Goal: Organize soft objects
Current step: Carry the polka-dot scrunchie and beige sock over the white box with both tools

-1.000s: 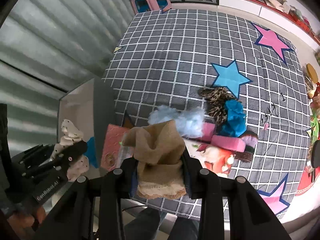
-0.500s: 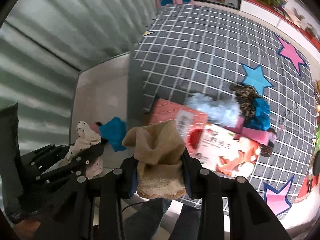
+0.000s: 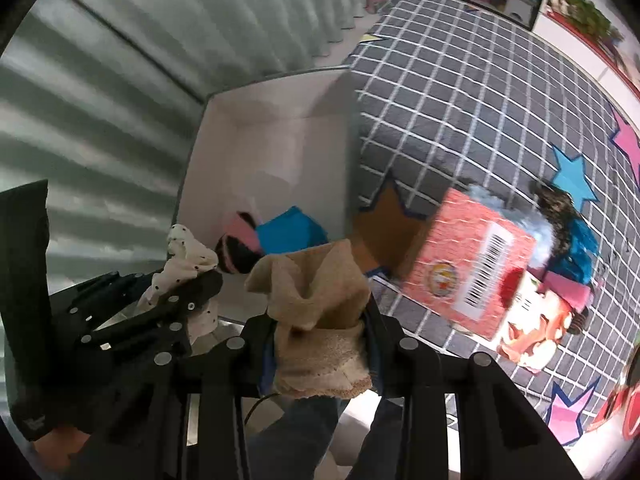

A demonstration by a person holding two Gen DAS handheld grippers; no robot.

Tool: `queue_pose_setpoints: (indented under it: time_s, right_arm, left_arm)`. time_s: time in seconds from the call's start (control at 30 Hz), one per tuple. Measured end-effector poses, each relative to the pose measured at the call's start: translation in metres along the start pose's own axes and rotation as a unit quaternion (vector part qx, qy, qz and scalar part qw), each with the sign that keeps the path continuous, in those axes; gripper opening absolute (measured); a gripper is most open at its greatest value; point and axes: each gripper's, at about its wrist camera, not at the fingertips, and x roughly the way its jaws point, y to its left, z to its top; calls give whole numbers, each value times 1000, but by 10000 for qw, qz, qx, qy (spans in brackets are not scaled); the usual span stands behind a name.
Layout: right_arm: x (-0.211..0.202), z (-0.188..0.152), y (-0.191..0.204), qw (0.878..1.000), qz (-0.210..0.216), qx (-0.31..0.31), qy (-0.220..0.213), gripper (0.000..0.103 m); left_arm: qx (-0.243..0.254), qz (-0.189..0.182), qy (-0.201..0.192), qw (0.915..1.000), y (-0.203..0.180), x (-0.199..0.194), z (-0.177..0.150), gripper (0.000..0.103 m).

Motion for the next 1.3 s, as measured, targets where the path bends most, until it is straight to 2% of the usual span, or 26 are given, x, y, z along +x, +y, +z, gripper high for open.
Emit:
queue_pose_setpoints:
  time_s: [0.33,1.3]
  right_arm:
    - [18,13,23,9997,22,-202,160,38]
    - [38,33,28,9992,-1,-219,340,38]
  left_arm:
    - [-226,15,90,9997,23,8,2,30]
    - [-216,73,263,9994,34,25,24,32]
